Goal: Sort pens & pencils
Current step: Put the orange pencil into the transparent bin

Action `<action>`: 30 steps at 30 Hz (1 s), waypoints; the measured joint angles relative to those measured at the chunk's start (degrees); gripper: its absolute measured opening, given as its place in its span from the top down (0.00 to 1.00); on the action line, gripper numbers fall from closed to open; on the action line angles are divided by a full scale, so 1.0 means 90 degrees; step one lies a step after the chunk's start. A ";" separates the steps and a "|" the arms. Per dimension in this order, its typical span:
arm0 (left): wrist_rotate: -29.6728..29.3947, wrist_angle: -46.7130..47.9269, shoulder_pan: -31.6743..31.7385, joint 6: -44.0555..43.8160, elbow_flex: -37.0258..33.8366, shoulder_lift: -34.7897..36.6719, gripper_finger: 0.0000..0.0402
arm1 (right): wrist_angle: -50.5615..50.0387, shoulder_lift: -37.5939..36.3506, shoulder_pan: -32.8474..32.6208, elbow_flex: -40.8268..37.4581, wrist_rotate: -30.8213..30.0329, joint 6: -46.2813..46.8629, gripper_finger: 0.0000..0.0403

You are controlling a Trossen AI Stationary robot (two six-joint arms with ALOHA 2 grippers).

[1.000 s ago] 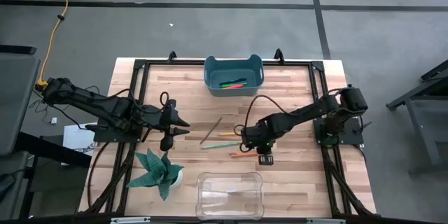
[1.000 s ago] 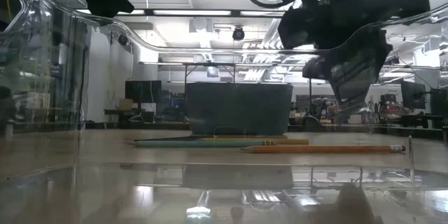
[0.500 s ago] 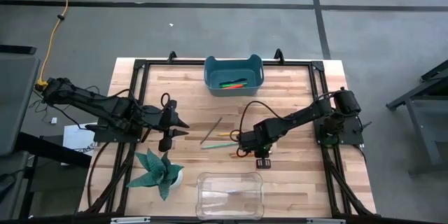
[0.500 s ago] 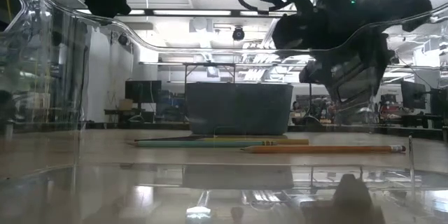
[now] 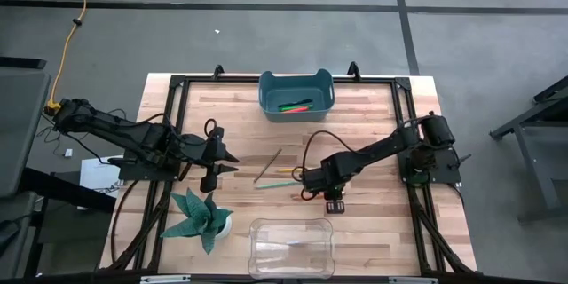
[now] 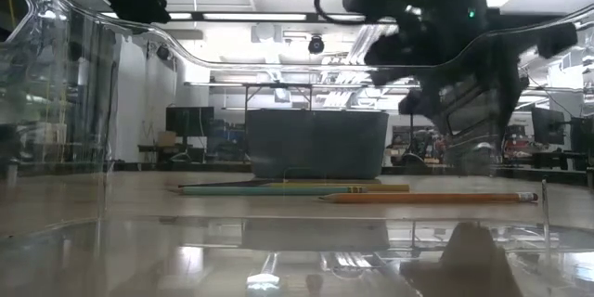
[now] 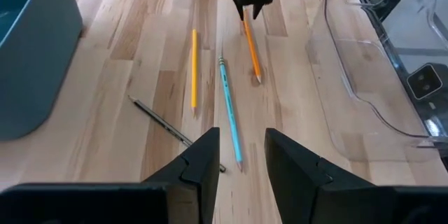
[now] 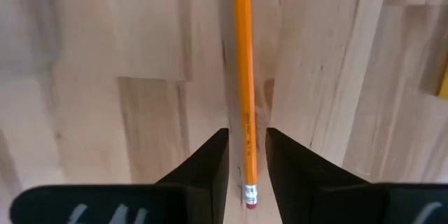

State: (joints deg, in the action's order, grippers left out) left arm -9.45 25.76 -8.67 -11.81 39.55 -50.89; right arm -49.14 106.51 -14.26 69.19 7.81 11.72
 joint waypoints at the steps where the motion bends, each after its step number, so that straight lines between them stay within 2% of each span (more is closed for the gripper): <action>1: 0.0012 0.0009 0.0000 -0.0002 0.0000 0.0000 0.74 | -0.0033 0.0059 0.0000 -0.0002 0.0001 -0.0007 0.78; 30: 0.0117 0.0160 -0.0002 -0.0048 0.0000 0.0000 0.74 | 0.0179 0.0441 0.0002 0.0011 -0.0336 -0.0026 0.78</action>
State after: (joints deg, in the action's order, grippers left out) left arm -8.40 27.20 -8.69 -12.25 39.55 -50.89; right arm -47.53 110.48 -14.25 69.29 4.79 11.49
